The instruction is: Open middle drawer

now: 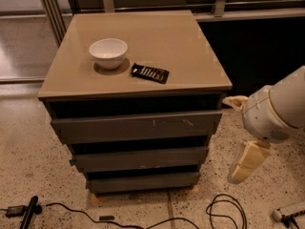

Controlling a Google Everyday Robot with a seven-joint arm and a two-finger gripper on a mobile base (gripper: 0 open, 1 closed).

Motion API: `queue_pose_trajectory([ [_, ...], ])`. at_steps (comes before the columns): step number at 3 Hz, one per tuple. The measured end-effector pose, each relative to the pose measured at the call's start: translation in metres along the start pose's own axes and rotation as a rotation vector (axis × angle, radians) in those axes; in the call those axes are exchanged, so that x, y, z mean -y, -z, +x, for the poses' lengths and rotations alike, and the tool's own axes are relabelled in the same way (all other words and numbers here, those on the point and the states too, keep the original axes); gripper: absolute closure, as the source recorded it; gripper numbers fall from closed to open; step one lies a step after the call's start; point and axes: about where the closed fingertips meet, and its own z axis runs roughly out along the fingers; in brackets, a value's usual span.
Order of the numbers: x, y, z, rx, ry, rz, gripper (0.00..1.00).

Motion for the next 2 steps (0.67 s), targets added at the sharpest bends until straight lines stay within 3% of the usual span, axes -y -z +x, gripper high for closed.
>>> queue_pose_trajectory([
  [1, -0.015, -0.060, 0.009, 0.126, 0.029, 0.028, 0.00],
  [2, -0.002, -0.088, 0.006, 0.155, 0.030, 0.079, 0.00],
])
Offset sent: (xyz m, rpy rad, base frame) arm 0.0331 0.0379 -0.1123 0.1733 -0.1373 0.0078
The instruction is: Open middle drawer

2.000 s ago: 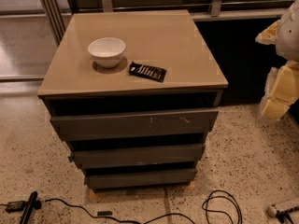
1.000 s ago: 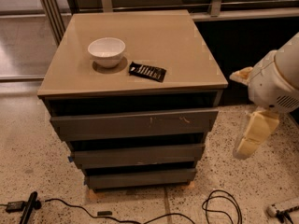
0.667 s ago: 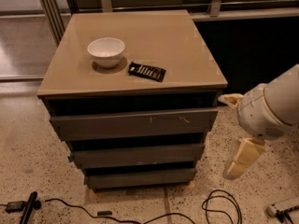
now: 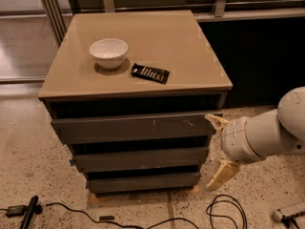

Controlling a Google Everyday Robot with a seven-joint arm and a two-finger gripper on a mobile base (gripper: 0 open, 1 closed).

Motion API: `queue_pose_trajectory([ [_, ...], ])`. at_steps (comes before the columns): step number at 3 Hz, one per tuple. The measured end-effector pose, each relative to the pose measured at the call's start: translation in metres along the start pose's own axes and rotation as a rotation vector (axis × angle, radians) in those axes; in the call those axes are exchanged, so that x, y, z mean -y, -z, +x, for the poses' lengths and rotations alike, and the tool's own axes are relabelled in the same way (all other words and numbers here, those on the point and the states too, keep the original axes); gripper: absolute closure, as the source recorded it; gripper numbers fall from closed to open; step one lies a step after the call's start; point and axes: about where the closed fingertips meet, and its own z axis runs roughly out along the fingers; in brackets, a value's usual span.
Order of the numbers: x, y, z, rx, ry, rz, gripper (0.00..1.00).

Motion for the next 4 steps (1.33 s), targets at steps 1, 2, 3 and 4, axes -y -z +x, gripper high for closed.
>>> queue_pose_trajectory([
  [1, 0.000, 0.000, 0.000, 0.000, 0.000, 0.000, 0.00],
  [2, -0.006, -0.021, 0.000, -0.007, 0.001, -0.044, 0.00],
  [3, -0.018, -0.069, 0.015, -0.041, -0.015, -0.122, 0.00],
  [4, -0.030, -0.112, 0.036, -0.072, -0.043, -0.177, 0.00],
])
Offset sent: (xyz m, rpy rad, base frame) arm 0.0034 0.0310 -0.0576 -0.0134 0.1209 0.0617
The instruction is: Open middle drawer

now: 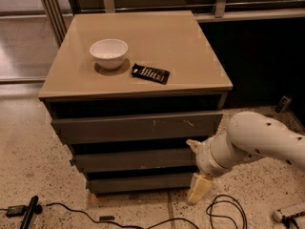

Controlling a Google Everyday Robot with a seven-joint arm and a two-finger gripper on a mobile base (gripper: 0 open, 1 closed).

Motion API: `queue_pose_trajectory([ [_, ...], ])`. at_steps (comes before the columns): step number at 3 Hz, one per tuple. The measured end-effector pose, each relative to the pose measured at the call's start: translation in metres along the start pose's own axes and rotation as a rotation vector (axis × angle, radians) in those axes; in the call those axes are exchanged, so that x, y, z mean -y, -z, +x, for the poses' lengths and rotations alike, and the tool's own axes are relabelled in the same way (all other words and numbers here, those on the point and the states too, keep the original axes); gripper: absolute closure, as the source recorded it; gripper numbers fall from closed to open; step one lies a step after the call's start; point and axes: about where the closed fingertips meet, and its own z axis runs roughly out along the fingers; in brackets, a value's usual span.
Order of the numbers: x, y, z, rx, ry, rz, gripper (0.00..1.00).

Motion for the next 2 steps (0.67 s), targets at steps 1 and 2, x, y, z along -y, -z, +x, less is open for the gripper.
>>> queue_pose_trajectory([
  [1, 0.000, -0.036, 0.015, -0.008, -0.022, -0.025, 0.00],
  [2, 0.013, -0.066, 0.016, 0.012, 0.009, -0.013, 0.00],
])
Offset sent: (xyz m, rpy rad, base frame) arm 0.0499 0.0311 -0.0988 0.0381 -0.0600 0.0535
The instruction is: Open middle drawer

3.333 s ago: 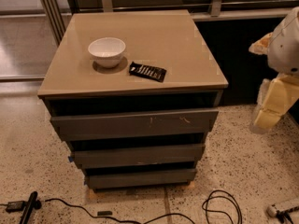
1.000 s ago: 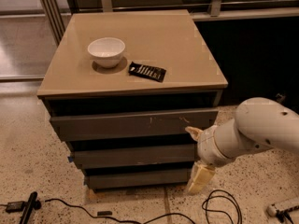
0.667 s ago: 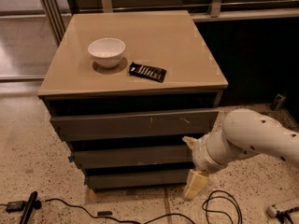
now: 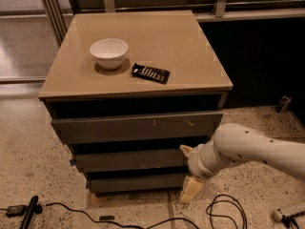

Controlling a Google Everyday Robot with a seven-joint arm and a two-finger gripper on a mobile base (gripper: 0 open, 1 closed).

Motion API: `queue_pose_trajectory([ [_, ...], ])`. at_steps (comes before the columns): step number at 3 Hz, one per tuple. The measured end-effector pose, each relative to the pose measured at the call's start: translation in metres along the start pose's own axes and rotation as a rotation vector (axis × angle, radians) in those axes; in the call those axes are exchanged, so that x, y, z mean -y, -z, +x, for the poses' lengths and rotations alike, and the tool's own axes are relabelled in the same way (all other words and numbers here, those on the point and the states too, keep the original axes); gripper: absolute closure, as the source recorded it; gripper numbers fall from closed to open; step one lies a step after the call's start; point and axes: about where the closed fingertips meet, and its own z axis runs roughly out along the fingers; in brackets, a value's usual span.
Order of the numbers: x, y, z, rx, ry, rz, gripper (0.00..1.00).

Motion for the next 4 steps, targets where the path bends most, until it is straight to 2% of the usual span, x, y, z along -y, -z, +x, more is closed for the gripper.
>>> queue_pose_trajectory([
  [1, 0.035, -0.022, -0.003, 0.075, 0.059, 0.062, 0.00],
  [4, 0.054, -0.054, 0.014, 0.068, 0.050, 0.052, 0.00],
])
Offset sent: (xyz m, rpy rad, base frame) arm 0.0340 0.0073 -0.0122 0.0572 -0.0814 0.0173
